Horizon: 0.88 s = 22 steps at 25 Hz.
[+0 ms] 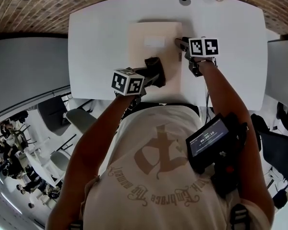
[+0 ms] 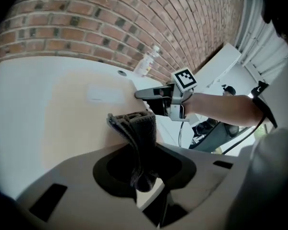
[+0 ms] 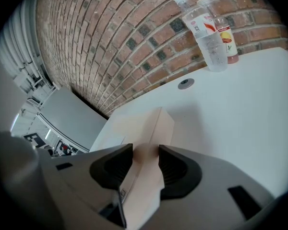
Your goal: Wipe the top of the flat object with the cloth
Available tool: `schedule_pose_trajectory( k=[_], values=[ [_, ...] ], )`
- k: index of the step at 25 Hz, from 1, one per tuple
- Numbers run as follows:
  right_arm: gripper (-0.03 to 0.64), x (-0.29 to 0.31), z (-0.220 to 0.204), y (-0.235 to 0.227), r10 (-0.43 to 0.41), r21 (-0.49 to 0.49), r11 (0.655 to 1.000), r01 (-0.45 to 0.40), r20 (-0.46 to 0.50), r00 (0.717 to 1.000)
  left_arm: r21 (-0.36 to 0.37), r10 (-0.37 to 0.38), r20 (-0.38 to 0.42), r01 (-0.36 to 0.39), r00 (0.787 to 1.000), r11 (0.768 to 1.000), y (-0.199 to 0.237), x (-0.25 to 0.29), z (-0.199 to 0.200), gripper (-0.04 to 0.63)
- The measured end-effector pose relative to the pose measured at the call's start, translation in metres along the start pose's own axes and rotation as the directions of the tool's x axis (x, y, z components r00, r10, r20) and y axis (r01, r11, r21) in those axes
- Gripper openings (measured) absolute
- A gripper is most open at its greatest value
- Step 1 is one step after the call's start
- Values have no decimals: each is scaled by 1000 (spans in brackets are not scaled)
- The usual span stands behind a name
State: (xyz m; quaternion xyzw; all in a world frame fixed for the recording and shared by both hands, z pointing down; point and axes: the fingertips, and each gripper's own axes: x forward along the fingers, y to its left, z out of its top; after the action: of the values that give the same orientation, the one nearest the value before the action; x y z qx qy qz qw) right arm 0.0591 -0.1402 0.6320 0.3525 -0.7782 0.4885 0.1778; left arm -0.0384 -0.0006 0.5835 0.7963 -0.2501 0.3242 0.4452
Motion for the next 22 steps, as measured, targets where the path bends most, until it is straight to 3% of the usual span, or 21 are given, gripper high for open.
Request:
schedule_pose_trajectory(
  k=[6, 10, 15, 22],
  values=[
    [181, -1, 0, 0, 1, 9, 1000, -1, 7, 1000, 90, -130, -115, 141, 985, 986, -52, 38, 1, 112],
    [183, 1, 0, 0, 5, 14, 1000, -5, 9, 1000, 83, -183, -153, 197, 971, 977, -72, 52, -4, 112],
    [184, 0, -1, -1, 9, 22, 1000, -10, 13, 1000, 111, -178, -217, 205, 960, 972, -83, 66, -23, 112],
    [186, 1, -1, -2, 19, 22, 1000, -19, 12, 1000, 69, -173, -218, 192, 961, 979, -70, 62, -28, 114]
  ],
)
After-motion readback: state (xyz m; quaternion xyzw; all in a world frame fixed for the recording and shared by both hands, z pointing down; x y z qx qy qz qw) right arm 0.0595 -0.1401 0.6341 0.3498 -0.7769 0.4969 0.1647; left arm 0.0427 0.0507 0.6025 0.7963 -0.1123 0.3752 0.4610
